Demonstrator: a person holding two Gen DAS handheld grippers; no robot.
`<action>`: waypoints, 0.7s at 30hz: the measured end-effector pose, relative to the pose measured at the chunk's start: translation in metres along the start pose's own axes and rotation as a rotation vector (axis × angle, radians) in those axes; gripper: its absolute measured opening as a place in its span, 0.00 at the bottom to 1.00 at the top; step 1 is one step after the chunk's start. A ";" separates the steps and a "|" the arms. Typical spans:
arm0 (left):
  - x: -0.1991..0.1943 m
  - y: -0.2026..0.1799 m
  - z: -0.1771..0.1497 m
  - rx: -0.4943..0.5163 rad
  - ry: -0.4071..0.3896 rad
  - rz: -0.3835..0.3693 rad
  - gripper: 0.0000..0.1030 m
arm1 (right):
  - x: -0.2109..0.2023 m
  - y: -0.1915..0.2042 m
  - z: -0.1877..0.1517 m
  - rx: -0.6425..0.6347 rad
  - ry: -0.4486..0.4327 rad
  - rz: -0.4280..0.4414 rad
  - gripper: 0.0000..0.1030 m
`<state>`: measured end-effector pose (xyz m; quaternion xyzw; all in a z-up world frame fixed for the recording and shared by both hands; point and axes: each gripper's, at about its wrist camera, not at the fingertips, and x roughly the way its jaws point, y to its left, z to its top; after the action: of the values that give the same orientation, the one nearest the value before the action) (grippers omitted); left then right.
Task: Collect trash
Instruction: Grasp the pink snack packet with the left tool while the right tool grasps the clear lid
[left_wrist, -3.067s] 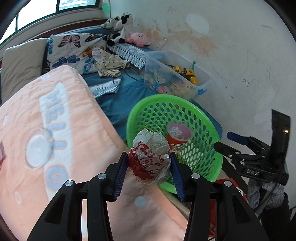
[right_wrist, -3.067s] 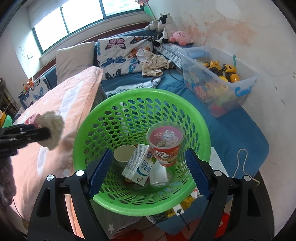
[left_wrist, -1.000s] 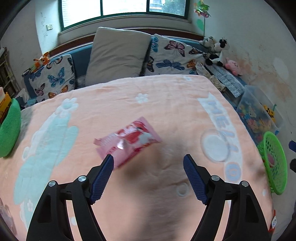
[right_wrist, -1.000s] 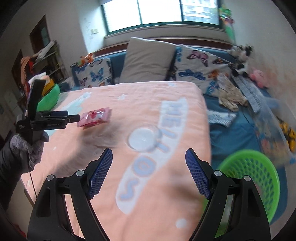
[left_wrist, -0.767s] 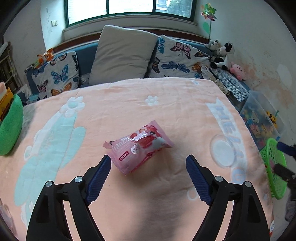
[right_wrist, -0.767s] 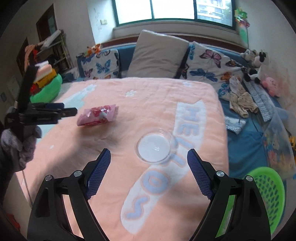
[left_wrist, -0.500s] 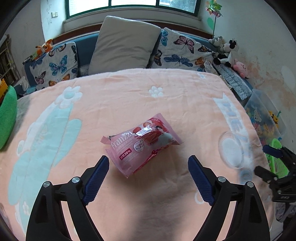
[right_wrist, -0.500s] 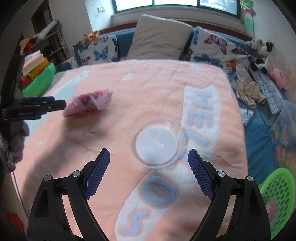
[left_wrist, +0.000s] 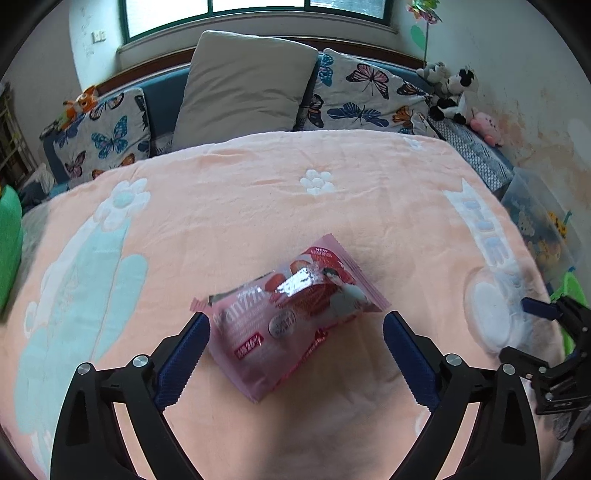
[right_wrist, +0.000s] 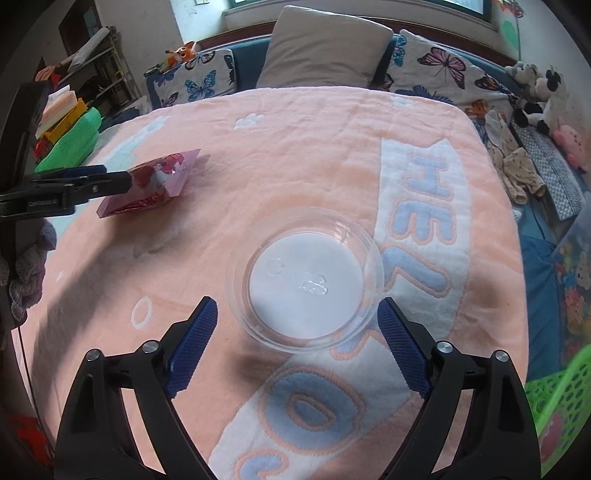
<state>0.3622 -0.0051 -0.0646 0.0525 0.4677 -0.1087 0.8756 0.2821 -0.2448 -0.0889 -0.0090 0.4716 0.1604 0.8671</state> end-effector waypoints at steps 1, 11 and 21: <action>0.002 -0.001 0.001 0.009 0.001 0.003 0.89 | 0.001 0.000 0.000 -0.004 -0.001 0.002 0.89; 0.028 0.005 -0.001 0.053 0.046 0.020 0.89 | 0.015 -0.002 0.001 -0.013 0.004 -0.004 0.89; 0.044 0.004 -0.003 0.094 0.062 0.007 0.89 | 0.020 0.000 0.003 -0.019 -0.017 -0.005 0.89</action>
<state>0.3843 -0.0070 -0.1032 0.0986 0.4888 -0.1260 0.8576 0.2948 -0.2391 -0.1040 -0.0169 0.4625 0.1625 0.8714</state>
